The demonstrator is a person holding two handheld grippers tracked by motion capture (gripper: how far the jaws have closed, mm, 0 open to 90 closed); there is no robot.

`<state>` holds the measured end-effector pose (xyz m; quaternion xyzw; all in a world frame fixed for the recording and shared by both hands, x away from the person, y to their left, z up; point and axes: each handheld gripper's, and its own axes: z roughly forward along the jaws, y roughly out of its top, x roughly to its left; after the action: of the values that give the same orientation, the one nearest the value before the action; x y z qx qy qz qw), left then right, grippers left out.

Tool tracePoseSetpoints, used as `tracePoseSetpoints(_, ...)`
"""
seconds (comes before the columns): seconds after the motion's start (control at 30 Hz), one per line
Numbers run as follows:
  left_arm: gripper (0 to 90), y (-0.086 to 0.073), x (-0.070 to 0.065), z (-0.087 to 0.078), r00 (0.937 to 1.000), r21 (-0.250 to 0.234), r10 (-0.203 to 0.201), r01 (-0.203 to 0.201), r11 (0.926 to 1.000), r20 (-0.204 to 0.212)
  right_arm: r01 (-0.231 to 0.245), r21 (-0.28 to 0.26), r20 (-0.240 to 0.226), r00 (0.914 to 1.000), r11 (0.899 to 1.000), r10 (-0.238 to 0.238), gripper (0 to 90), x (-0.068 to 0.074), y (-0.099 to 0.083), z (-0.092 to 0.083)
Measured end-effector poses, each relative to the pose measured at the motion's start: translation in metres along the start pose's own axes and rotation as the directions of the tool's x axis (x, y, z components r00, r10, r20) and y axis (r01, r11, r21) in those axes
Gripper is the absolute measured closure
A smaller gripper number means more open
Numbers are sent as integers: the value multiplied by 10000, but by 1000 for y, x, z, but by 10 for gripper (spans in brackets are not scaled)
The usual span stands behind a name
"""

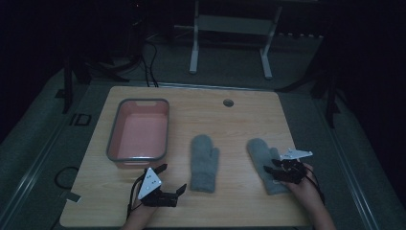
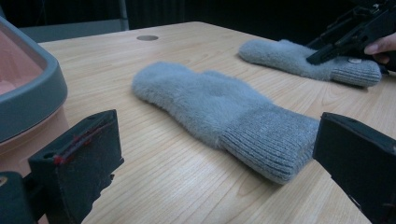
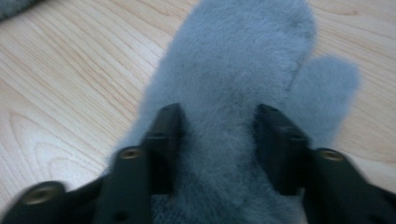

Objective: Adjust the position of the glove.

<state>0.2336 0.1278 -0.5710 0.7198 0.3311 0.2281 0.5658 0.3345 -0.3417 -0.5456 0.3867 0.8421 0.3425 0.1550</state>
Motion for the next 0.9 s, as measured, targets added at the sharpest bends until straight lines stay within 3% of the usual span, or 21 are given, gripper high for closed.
tracePoseSetpoints(0.1, 16, 0, 0, 0, 10000, -2, -2, 2, 10000, -1, -1183, -198, 249, 9926, 9928, 1188, 767, 4, 0, 0)
tracePoseSetpoints(0.27, 16, 0, 0, 0, 10000, -8, -5, 5, 10000, -13, -2041, -787, 1136, 9706, 9758, 2122, 821, 21, 5, -3)
tracePoseSetpoints(0.4, 16, 0, 0, 0, 10000, -11, -15, 15, 10000, -32, -2386, -1042, 1423, 9572, 9655, 2519, 824, 32, 13, -4)
tracePoseSetpoints(0.43, 16, 0, 0, 0, 10000, -11, -15, 15, 10000, -35, -2353, -1151, 1707, 9524, 9651, 2526, 825, 43, 21, -3)
tracePoseSetpoints(0.53, 16, 0, 0, 0, 10000, -37, -30, 29, 10000, -25, -2280, -1277, 1927, 9490, 9652, 2497, 825, 58, 33, -2)
tracePoseSetpoints(0.67, 16, 1, 0, 0, 10000, -54, -20, 20, 10000, -35, -2622, -1715, 1987, 9349, 9497, 2940, 827, 79, 52, -1)
tracePoseSetpoints(0.9, 16, 1, 0, -2, 9999, -76, -45, 44, 10000, -127, -3442, -1974, 1528, 9141, 9179, 3756, 828, 106, 77, 10)
